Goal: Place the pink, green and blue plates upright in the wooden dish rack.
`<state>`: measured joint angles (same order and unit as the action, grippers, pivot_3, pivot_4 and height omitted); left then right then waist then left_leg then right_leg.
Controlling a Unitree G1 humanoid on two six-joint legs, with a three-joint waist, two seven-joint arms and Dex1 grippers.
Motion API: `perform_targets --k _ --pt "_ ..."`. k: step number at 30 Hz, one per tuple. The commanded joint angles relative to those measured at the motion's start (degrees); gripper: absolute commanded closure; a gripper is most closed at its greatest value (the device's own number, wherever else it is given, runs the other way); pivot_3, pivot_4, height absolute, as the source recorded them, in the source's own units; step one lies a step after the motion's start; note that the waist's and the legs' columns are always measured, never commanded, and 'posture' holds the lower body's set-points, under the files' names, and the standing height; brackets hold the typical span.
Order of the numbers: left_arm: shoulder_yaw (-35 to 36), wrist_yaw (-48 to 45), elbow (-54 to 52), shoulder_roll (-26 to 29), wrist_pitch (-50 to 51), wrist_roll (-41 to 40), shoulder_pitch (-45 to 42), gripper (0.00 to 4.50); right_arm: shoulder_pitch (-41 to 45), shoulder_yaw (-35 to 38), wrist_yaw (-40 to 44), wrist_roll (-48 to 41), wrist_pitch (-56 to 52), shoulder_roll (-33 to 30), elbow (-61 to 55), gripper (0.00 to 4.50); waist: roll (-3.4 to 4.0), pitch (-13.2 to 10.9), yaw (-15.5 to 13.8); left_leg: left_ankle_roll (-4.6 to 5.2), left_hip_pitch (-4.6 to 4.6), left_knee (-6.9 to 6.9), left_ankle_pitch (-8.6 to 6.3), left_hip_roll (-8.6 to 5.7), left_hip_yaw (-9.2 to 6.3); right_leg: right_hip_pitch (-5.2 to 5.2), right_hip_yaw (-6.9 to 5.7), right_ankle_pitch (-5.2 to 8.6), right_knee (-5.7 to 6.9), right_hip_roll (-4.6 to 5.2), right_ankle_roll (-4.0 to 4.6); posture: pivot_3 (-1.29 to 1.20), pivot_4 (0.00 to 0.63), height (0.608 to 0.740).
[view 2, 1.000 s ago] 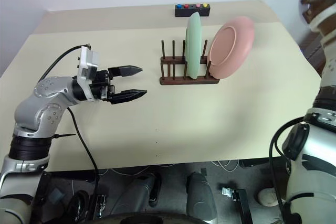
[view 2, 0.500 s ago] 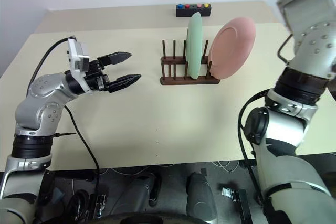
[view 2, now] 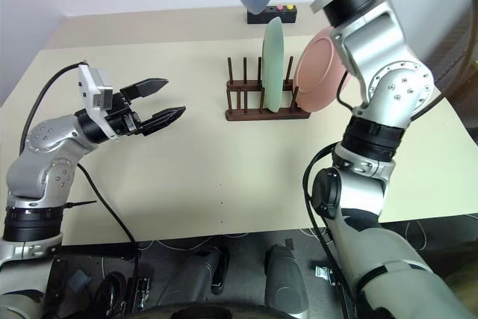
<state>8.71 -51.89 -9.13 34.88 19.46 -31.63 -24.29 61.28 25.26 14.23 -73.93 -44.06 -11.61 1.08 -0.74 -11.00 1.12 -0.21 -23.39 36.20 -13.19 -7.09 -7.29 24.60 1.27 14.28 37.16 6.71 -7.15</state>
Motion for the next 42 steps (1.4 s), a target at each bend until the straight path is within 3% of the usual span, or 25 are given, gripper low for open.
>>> perform_targets --k 1,15,42 --pt "1.8 0.67 -2.47 0.67 -0.08 -0.9 0.15 0.49 -1.11 -1.79 -0.39 -1.46 0.93 2.07 -2.97 4.45 0.01 0.0 0.04 0.0 0.0 0.0 0.0 0.0 0.0 0.0 0.0 0.0 0.0 0.0 0.0 0.0 0.15 0.74" --pt "1.59 1.43 -3.24 0.75 0.27 -1.28 -0.04 0.49 -10.31 -10.27 6.03 8.38 3.7 4.07 -1.75 4.45 0.0 0.01 0.08 -0.01 0.0 -0.02 0.0 0.0 0.01 0.05 0.0 0.0 0.03 -0.03 0.0 0.0 0.15 0.74" --pt "1.41 1.58 -4.1 0.71 1.01 -1.97 -0.2 0.49 -15.23 -12.0 9.3 18.74 7.47 4.71 0.19 4.45 0.0 0.01 0.03 -0.01 0.0 -0.03 0.0 0.0 0.01 0.04 0.0 0.0 0.01 -0.03 0.0 0.0 0.15 0.74"
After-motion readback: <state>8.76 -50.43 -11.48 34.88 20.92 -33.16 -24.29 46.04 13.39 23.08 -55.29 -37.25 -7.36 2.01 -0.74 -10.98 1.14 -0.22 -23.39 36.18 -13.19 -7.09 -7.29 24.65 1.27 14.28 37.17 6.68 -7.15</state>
